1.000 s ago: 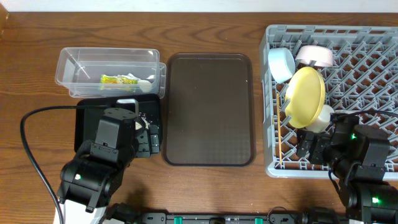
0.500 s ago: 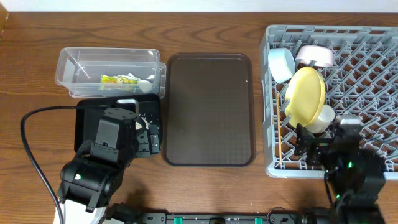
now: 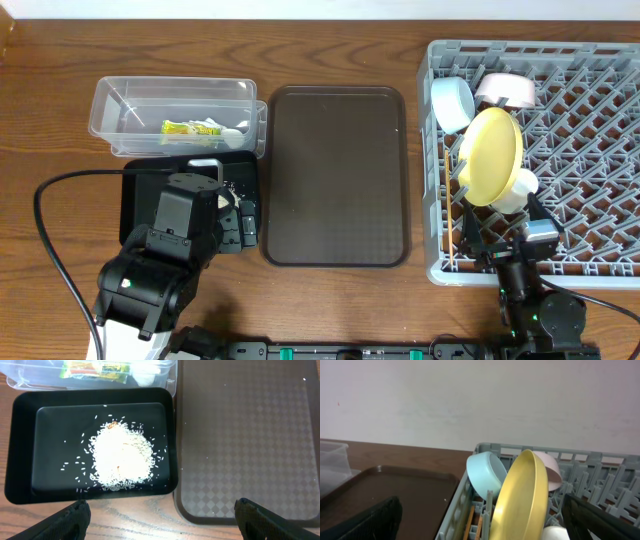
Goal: Sort waste into correct bins and load items into the dishwasher rack
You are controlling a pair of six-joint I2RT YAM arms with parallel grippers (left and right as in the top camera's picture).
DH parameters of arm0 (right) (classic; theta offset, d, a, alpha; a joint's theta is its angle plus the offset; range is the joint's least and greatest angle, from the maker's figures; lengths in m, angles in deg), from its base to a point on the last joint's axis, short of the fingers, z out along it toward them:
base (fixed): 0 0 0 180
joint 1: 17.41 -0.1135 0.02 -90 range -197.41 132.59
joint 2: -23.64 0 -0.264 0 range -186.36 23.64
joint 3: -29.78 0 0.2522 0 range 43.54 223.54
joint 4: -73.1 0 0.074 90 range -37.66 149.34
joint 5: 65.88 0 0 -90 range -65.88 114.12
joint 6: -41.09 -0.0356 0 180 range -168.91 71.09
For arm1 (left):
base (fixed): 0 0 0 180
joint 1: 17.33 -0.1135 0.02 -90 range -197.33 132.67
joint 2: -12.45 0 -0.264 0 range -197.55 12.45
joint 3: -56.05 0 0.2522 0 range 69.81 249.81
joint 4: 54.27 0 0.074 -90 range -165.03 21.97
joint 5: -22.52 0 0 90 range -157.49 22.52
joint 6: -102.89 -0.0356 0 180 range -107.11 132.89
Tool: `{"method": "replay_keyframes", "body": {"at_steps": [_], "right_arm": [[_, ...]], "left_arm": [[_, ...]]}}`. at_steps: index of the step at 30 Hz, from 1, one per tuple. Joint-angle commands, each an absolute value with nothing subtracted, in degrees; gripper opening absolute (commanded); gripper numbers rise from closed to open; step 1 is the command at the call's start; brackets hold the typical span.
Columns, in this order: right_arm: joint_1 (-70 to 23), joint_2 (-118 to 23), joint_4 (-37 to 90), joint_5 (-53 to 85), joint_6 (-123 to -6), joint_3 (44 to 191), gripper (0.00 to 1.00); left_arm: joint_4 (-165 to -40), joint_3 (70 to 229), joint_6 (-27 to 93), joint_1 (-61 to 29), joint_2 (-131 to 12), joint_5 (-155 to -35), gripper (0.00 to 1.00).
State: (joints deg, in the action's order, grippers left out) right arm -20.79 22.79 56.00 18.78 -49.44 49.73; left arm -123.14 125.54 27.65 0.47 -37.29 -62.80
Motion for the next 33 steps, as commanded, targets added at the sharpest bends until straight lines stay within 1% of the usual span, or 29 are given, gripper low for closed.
{"method": "replay_keyframes", "body": {"at_steps": [1, 6, 7, 8, 33], "right_arm": [[-20.35, 23.34, 57.62, 19.15, -48.63, 47.79, 0.99], [-18.67, 23.36, 58.73, 19.15, -48.59, 44.18, 0.99], [-18.58, 23.36, 57.12, 19.15, -48.55, 43.81, 0.99], [-18.63, 23.36, 54.95, 19.22, -48.63, 43.85, 0.99], [-18.65, 23.25, 55.46, 19.59, -47.98, 43.85, 0.99]], "left_arm": [[-123.21, 125.12, 27.78, 0.76, -37.29, -62.29, 0.95], [-123.18, 125.12, 27.78, 0.76, -37.29, -62.29, 0.95], [-123.21, 125.12, 27.76, 0.76, -37.29, -62.29, 0.95], [-123.21, 125.12, 27.78, 0.76, -37.27, -62.29, 0.95], [-123.18, 125.12, 27.78, 0.76, -37.29, -62.29, 0.95]]}}
